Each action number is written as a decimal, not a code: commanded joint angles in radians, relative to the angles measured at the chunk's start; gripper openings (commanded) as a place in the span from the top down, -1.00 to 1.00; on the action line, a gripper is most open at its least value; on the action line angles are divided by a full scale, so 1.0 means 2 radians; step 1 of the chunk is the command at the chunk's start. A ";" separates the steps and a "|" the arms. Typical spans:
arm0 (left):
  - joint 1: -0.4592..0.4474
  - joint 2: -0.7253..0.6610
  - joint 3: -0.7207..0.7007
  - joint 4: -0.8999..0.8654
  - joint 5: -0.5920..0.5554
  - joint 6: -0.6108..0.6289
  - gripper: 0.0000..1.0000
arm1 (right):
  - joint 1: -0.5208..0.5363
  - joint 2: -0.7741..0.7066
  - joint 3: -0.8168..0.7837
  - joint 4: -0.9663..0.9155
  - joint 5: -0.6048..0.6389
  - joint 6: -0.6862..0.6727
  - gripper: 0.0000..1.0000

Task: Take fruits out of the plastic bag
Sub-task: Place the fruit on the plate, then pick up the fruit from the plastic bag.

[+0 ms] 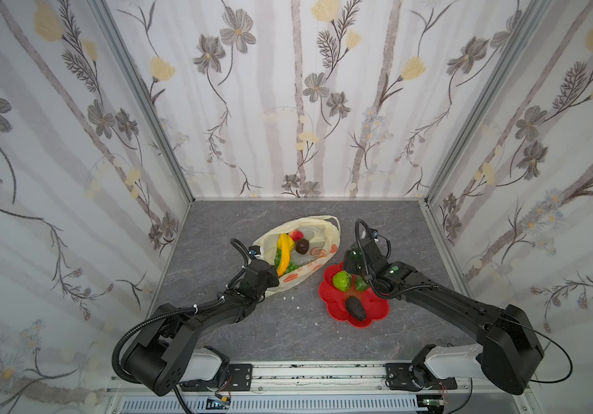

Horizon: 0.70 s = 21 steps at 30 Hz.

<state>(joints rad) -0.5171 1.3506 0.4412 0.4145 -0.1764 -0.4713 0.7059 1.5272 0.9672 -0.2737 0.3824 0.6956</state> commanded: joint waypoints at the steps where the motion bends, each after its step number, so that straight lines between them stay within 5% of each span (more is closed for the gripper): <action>1: 0.001 -0.004 -0.001 0.008 -0.007 -0.006 0.82 | 0.010 0.043 0.056 0.005 -0.034 -0.047 -0.46; 14: 0.001 -0.006 -0.006 0.012 -0.015 -0.006 0.82 | 0.025 0.266 0.280 0.013 -0.139 -0.066 -0.40; 21: 0.002 -0.005 -0.006 0.013 -0.014 -0.005 0.82 | 0.002 0.332 0.336 -0.005 -0.180 -0.054 -0.39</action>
<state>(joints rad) -0.5167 1.3396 0.4313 0.4145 -0.1875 -0.4725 0.7212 2.1670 1.6146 -0.2752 0.0727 0.5720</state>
